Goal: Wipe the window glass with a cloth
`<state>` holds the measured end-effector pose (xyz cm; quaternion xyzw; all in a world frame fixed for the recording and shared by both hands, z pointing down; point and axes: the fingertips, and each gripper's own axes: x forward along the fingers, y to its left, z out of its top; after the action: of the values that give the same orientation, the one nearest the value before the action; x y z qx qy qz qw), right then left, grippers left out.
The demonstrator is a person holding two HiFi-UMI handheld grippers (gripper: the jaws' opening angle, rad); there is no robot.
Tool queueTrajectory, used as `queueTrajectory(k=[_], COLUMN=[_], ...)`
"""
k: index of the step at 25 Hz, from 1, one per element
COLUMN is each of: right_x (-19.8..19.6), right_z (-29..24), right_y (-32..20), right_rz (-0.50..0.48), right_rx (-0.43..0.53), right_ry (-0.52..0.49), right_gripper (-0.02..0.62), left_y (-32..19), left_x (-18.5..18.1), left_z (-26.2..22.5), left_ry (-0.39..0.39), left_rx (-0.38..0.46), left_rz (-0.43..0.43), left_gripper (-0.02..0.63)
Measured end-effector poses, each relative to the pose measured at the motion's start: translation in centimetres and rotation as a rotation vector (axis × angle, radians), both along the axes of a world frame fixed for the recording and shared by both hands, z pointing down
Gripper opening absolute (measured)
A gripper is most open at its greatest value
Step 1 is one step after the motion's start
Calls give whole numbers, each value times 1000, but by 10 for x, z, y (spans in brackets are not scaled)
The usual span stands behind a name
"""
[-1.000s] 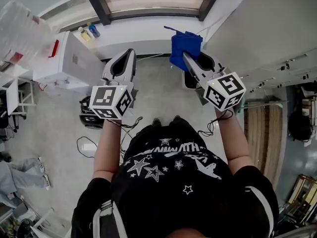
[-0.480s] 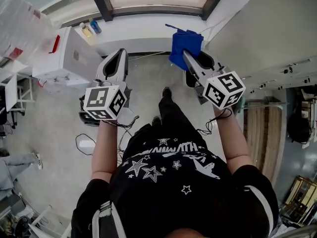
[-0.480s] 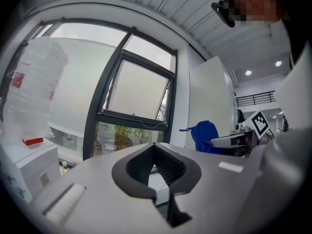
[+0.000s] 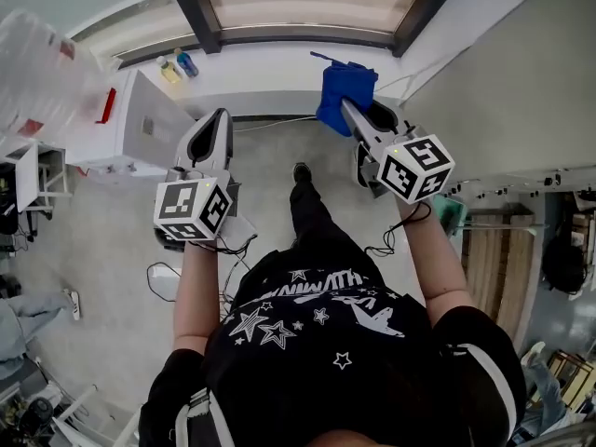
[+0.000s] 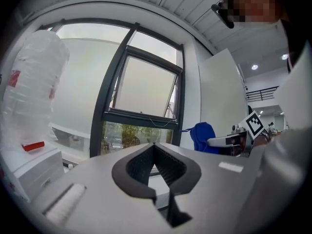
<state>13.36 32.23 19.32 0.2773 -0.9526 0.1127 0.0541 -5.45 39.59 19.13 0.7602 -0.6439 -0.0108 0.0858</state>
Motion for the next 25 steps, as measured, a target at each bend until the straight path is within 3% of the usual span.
queueTrajectory(k=[13, 19, 25], right_x=[-45, -53, -59], right_z=[15, 17, 18], right_y=[-135, -199, -254], right_rz=[-42, -34, -28], right_rx=[-38, -54, -47], right_ry=[-2, -16, -19], right_gripper=[87, 87, 87], left_y=[-121, -190, -247], left_x=[-34, -33, -35], left_z=[7, 7, 2], left_ry=[-14, -11, -57], left_rx=[-55, -59, -61], left_rz=[-42, -18, 17], left_gripper=[8, 8, 8])
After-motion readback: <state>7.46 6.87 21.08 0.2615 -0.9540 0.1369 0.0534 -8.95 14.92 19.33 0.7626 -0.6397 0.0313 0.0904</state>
